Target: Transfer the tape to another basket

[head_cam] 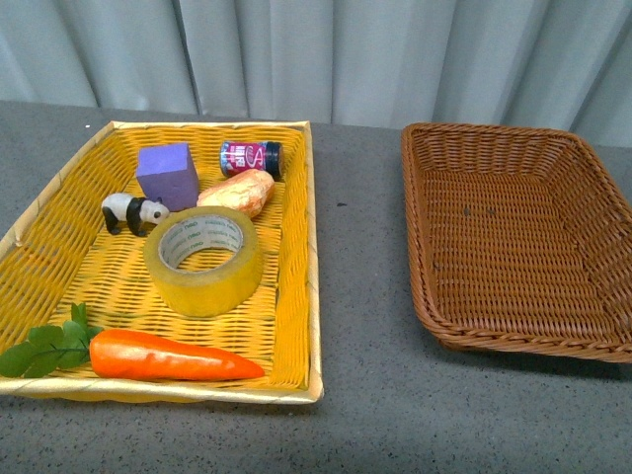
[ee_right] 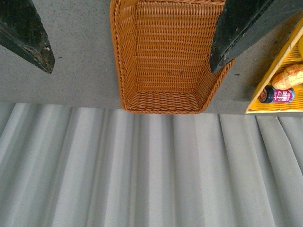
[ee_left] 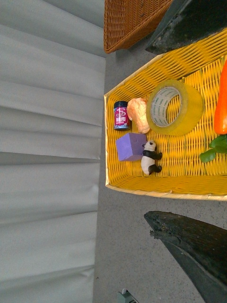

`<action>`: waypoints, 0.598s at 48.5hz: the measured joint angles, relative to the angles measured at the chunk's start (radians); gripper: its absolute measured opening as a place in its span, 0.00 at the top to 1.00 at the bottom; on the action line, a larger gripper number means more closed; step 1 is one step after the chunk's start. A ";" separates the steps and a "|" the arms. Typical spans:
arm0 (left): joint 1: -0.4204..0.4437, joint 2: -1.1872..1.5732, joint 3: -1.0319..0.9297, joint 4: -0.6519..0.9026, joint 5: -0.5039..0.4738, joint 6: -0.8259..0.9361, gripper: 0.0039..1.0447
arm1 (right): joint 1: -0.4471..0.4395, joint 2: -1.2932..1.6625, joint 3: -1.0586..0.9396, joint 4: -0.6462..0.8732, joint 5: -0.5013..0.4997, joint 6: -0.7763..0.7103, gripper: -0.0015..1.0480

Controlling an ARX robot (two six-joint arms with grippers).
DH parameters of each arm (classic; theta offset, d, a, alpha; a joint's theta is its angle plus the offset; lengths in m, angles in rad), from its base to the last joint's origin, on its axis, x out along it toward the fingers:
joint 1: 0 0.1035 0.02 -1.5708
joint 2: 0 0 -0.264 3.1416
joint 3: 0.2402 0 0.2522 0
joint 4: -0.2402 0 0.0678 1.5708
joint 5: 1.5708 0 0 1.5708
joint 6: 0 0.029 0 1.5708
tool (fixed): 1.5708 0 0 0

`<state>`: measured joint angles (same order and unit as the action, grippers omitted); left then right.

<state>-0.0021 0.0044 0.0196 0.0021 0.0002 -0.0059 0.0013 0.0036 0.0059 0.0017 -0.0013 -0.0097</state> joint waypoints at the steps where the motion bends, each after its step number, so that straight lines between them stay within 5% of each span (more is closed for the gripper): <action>1: 0.000 0.000 0.000 0.000 0.000 0.000 0.06 | 0.000 0.000 0.000 0.000 0.000 0.000 0.09; 25: 0.000 0.000 0.000 0.000 0.000 0.000 0.06 | 0.000 0.000 0.000 0.000 0.000 0.000 0.09; 29: -0.027 0.097 0.044 -0.116 -0.100 -0.067 0.06 | 0.000 0.000 0.000 0.000 0.000 0.000 0.09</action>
<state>-0.0296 0.1009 0.0639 -0.1135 -0.0998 -0.0727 0.0013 0.0036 0.0059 0.0017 -0.0010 -0.0097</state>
